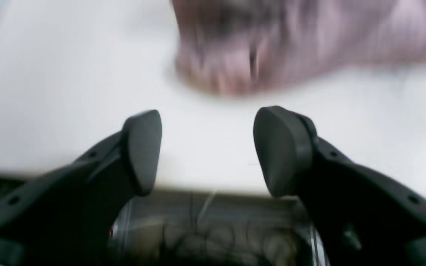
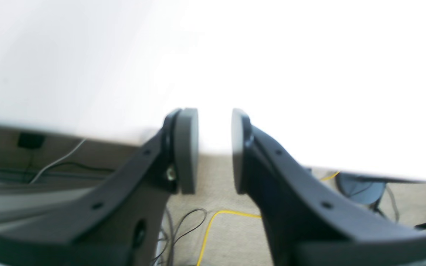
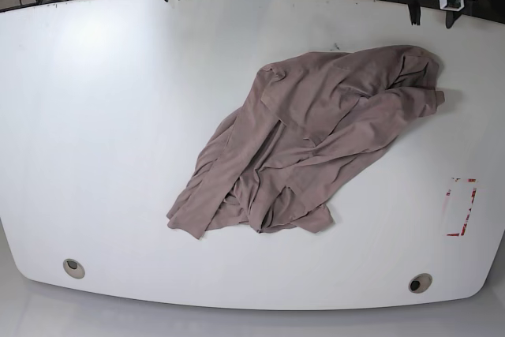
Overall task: Fold the T-shirt properly
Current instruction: 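Lower both grippers toward the crumpled mauve T-shirt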
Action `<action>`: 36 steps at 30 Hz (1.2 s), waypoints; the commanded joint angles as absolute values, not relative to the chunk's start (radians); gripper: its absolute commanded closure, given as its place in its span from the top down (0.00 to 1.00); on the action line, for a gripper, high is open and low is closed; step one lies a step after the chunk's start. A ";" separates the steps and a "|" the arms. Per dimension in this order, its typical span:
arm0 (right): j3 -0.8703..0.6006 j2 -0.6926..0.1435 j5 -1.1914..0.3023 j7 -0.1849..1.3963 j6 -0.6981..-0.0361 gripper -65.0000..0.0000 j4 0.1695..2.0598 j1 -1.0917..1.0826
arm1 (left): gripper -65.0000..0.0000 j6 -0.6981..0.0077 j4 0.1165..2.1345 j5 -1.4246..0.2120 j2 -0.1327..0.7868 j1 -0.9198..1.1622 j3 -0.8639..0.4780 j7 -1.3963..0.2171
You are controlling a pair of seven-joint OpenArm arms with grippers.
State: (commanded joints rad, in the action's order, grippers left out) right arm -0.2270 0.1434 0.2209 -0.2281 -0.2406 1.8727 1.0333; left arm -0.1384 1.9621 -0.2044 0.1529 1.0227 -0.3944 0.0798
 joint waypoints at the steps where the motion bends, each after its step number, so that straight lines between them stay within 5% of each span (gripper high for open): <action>1: -0.227 0.144 0.221 -0.228 -0.241 0.21 1.874 1.034 | 0.60 -0.138 1.962 -0.208 0.156 1.020 -0.395 0.079; 21: -0.230 0.148 0.220 -0.226 -0.240 0.20 1.856 1.015 | 0.60 -0.140 1.963 -0.235 0.155 0.980 -0.379 0.081; 36: -0.218 0.150 0.223 -0.150 -0.243 0.46 1.871 0.906 | 0.68 -0.140 1.951 -0.198 0.124 0.948 -0.379 0.076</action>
